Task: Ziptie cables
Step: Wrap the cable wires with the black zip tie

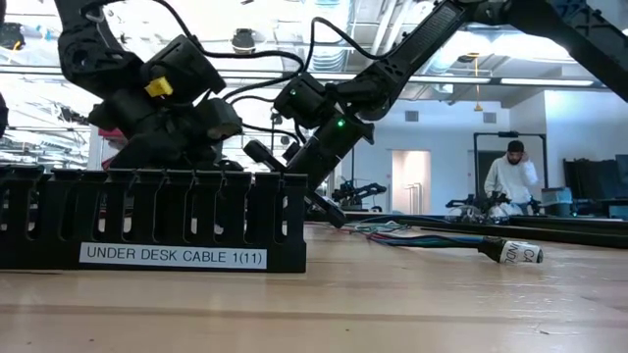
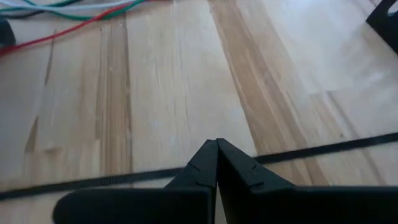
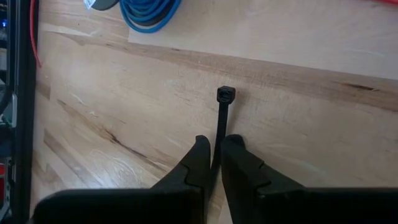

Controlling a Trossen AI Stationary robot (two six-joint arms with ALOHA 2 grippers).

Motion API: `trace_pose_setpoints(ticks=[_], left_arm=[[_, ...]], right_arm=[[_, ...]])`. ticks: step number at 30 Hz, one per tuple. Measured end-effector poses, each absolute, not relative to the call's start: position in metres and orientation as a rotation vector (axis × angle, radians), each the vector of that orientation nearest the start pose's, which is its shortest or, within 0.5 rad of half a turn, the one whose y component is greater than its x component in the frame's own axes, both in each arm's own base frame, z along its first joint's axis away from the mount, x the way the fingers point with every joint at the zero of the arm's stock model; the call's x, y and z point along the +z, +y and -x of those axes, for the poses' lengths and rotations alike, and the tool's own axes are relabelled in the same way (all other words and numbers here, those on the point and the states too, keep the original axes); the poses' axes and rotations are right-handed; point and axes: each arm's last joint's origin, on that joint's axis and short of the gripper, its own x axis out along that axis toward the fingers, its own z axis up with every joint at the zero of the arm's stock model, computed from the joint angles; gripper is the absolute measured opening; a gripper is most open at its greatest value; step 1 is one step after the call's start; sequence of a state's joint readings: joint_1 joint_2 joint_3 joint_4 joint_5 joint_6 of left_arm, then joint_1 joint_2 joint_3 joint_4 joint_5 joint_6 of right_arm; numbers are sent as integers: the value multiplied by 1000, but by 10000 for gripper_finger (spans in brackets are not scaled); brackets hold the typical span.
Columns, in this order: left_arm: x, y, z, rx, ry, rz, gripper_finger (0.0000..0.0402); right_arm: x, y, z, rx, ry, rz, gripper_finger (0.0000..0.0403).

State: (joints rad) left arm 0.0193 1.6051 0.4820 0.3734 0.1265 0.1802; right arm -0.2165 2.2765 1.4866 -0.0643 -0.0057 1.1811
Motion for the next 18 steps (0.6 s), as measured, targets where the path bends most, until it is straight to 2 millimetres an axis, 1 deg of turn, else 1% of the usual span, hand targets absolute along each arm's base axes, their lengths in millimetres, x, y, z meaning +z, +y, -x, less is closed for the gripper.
trace_pose_setpoints(ticks=[5, 8, 18], left_arm=[[105, 1, -258, -181, 747, -142, 0], [105, 1, -258, -191, 747, -163, 0], [102, 0, -254, -232, 746, -163, 0]], right_arm=[[100, -101, -459, -678, 641, -1187, 37], [99, -100, -459, -670, 649, -1182, 48], [101, -100, -459, -633, 670, -1199, 134]])
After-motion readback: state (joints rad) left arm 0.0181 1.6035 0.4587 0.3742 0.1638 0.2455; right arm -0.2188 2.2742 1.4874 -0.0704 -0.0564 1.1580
